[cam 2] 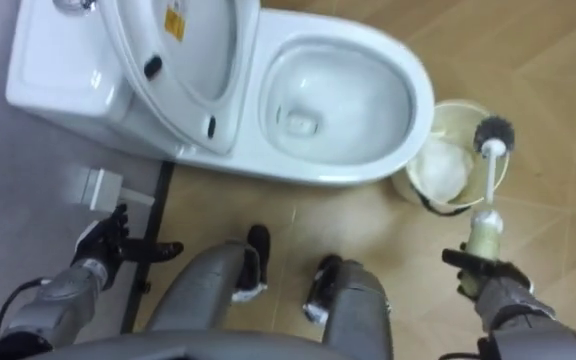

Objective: Brush toilet

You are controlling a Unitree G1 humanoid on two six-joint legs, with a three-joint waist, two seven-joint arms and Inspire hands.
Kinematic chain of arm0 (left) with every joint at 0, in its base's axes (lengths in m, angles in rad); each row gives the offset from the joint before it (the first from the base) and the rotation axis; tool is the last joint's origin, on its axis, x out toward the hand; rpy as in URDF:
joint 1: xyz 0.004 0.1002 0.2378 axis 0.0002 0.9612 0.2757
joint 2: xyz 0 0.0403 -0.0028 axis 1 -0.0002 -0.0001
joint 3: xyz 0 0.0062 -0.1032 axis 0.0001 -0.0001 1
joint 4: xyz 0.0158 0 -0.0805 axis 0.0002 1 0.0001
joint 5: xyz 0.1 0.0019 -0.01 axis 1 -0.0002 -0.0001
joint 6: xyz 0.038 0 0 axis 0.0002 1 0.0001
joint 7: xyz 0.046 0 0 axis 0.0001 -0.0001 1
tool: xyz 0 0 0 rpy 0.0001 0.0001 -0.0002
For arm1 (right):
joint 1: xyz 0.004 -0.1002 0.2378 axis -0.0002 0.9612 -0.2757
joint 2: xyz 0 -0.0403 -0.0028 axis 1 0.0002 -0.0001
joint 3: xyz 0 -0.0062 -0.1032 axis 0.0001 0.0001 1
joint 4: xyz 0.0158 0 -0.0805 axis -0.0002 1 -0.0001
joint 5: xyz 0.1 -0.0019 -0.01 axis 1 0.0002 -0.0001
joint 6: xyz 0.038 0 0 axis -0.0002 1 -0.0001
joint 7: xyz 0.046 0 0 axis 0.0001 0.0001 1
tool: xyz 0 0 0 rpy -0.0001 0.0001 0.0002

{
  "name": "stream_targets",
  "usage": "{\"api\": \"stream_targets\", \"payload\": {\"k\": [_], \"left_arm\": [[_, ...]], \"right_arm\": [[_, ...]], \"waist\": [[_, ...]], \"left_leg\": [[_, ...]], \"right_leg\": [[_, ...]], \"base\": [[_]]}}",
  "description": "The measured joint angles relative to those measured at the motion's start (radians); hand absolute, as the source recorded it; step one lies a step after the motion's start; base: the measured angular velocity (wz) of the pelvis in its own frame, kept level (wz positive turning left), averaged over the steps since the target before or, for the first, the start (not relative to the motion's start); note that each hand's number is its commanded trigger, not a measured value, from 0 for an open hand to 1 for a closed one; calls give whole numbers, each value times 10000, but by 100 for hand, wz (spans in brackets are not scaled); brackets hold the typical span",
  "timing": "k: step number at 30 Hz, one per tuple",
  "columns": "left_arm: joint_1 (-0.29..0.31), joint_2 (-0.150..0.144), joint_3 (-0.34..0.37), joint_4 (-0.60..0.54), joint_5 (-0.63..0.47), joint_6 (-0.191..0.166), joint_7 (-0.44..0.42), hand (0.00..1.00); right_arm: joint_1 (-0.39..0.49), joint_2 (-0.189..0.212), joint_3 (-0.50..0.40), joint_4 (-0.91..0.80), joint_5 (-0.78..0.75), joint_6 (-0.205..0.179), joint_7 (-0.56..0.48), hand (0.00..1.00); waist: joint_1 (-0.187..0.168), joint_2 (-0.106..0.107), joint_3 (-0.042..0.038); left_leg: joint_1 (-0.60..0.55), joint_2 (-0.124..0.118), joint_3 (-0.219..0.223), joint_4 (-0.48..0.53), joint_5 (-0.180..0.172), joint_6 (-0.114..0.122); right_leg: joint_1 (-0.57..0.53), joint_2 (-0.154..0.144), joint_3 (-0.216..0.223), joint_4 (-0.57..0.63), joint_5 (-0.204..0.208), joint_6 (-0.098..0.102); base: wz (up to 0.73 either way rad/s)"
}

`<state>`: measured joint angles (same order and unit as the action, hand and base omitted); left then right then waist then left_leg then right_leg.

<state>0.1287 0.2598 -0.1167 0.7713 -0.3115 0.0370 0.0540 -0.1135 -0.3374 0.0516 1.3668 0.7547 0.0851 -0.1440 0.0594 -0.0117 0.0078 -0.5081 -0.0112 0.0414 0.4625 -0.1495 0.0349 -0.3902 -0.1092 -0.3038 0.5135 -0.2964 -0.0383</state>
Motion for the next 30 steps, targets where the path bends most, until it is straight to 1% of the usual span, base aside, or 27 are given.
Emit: {"api": "stream_targets", "payload": {"k": [1,3,4,5,7,8,9,12,15,18,19,20,21,22,23,24,26,27,28,29,30], "left_arm": [[45,-1,21,13,3,1,-10,0],[393,-120,387,48,3,-11,-87,0],[485,-129,433,51,3,-27,-93,0],[672,-127,479,41,6,-40,-163,0],[1035,-166,691,13,3,-69,-276,0],[1288,-179,844,-46,2,-109,-287,0],[1485,-198,1056,-49,1,-160,-308,0],[1783,-340,1548,-89,223,-265,-339,0],[2034,-513,1815,-332,532,-451,-141,0],[2336,-537,1958,-837,790,-525,146,0],[2434,-549,1962,-988,818,-532,227,0],[2605,-587,1974,-1335,965,-543,372,0],[2700,-678,2046,-1462,1308,-643,463,0],[2706,-728,2091,-1508,1484,-671,507,0],[2760,-862,2240,-1754,1861,-681,574,0],[2805,-984,2308,-2003,2262,-749,716,0],[2821,-1116,2305,-2316,2732,-838,971,0],[2880,-1134,2303,-2660,3110,-899,1107,0],[2920,-1139,2310,-2923,3331,-910,1184,0],[3046,-1144,2310,-3504,3812,-951,1328,0],[3143,-1137,2317,-4000,4206,-1077,1401,0]], "right_arm": [[45,10,-7,1,45,9,49,100],[398,117,-473,-17,120,35,155,100],[486,161,-595,-36,186,30,134,100],[731,224,-780,-75,258,27,123,100],[931,334,-934,-133,257,27,77,100],[982,426,-976,-151,265,25,58,100],[1062,516,-1115,-167,231,25,51,100],[1185,566,-1160,-395,-169,-10,32,100],[1444,573,-1159,-588,-560,-238,38,100],[1585,632,-1156,-829,-1012,-292,-80,100],[1618,644,-1149,-917,-1133,-304,-87,100],[1635,670,-1149,-1158,-1399,-317,-152,100],[1757,690,-1134,-1392,-1653,-399,-221,100],[1783,705,-1132,-1486,-1787,-432,-279,100],[1830,746,-1131,-1698,-2127,-470,-385,100],[1832,799,-1111,-1829,-2516,-527,-533,100],[1824,826,-922,-1996,-2790,-615,-666,100],[1795,873,-788,-2031,-2968,-754,-680,100],[1765,899,-718,-2035,-3057,-807,-674,100],[1704,940,-718,-2042,-3362,-850,-645,100],[1686,947,-719,-2040,-3641,-893,-640,100]], "waist": [[-2,-6,-7],[-23,-55,-1],[-26,-66,2],[-48,-96,3],[-58,-137,13],[-57,-174,35],[-59,-189,39],[-44,-188,40],[-57,-205,28],[-19,-273,46],[-12,-289,33],[20,-312,31],[63,-321,-34],[73,-296,-41],[91,-313,-35],[194,-327,-26],[255,-320,-25],[315,-298,-46],[325,-334,-35],[361,-331,-42],[416,-338,-32]], "left_leg": [[123,5,-8,-62,-5,-7],[803,-16,8,-452,-5,-7],[972,-14,28,-553,-6,-7],[1288,-17,48,-731,-13,-9],[1805,-38,117,-1016,-39,-12],[2074,-32,129,-1086,-113,-27],[2267,-22,134,-1102,-184,-45],[2571,-72,66,-1120,-293,-77],[2887,-196,-171,-1200,-302,-81],[3282,-217,-208,-1261,-310,-94],[3344,-219,-207,-1261,-312,-98],[3467,-219,-202,-1264,-328,-124],[3515,-196,-198,-1261,-362,-140],[3572,-193,-200,-1261,-367,-143],[3664,-189,-210,-1262,-370,-148],[3754,-187,-215,-1264,-371,-149],[3811,-176,-283,-1250,-375,-157],[3808,-158,-307,-1246,-381,-168],[3804,-151,-310,-1244,-381,-169],[3805,-146,-331,-1243,-384,-175],[3814,-179,-439,-1242,-384,-175]], "right_leg": [[141,42,1,-141,29,12],[878,91,-34,-734,159,96],[1047,98,-39,-868,180,113],[1351,108,-39,-1074,198,143],[1854,126,-33,-1402,220,189],[2114,135,-54,-1570,219,204],[2342,166,-71,-1715,207,220],[2771,247,-179,-1935,185,251],[3293,243,-413,-2240,168,290],[3839,258,-553,-2479,153,315],[3945,251,-562,-2554,153,316],[4110,255,-559,-2650,156,320],[4203,319,-555,-2747,168,324],[4279,371,-560,-2773,170,323],[4389,394,-568,-2785,170,322],[4481,404,-564,-2795,167,315],[4595,411,-598,-2866,180,291],[4623,413,-657,-2893,198,269],[4629,418,-688,-2890,199,267],[4648,426,-730,-2896,199,267],[4715,421,-833,-2923,199,269]], "base": [[-5],[-2],[0],[-6],[-7],[-6],[-4],[6],[24],[20],[7],[5],[5],[4],[0],[0],[6],[13],[13],[17],[21]]}}
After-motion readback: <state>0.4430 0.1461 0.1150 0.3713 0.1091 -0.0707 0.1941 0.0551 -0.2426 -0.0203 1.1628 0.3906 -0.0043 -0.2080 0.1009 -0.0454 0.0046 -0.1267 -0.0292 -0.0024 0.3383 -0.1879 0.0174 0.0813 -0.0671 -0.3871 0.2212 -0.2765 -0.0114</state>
